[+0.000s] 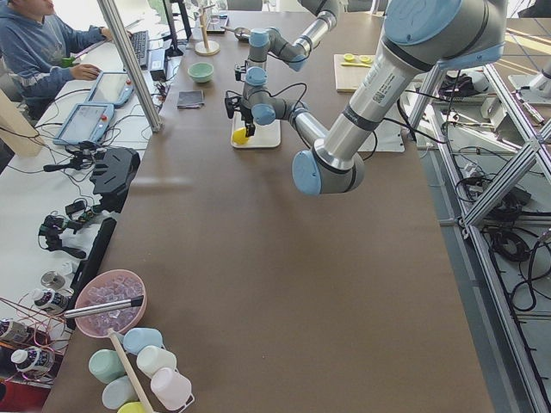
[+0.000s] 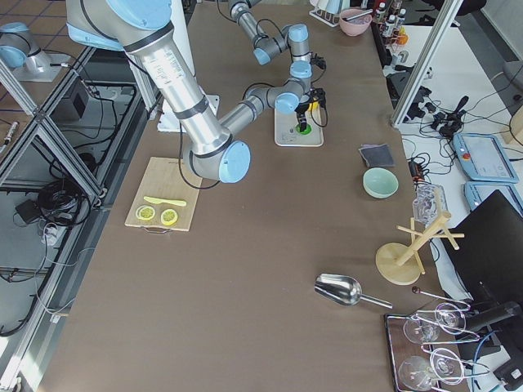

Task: Place all lemons on tray

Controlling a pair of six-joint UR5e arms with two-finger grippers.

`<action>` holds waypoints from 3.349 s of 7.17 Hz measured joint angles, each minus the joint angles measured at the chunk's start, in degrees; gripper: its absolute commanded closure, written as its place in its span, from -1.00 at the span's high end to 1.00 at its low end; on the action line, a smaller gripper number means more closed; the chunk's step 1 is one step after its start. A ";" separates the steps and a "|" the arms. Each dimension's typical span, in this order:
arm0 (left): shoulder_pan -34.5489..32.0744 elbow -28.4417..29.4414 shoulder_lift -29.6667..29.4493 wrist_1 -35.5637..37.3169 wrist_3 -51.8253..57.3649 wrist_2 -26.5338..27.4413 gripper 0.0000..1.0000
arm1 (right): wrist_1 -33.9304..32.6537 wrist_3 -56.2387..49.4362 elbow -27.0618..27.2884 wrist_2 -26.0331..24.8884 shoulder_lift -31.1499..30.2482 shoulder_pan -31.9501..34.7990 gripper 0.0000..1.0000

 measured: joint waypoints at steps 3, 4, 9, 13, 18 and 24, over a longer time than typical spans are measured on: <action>-8.26 -10.92 8.95 7.44 13.84 -7.63 0.96 | -0.28 -1.36 3.87 6.72 -4.40 7.62 1.00; -11.81 -15.20 13.23 11.57 22.74 -9.46 0.96 | -0.38 -6.17 5.02 11.38 -7.96 13.07 1.00; -35.85 -19.43 32.30 17.87 70.96 -22.39 0.96 | -12.08 -51.87 6.31 20.16 -27.33 40.58 1.00; -41.48 -18.76 41.93 17.31 83.62 -23.67 0.96 | -16.29 -66.47 6.95 20.03 -37.54 51.43 1.00; -41.50 -18.94 43.31 17.50 83.37 -23.62 0.96 | -16.52 -66.95 6.99 21.98 -39.91 51.81 1.00; -41.40 -20.56 43.27 17.47 83.68 -23.66 0.96 | -16.31 -67.12 7.08 21.51 -40.77 51.87 1.00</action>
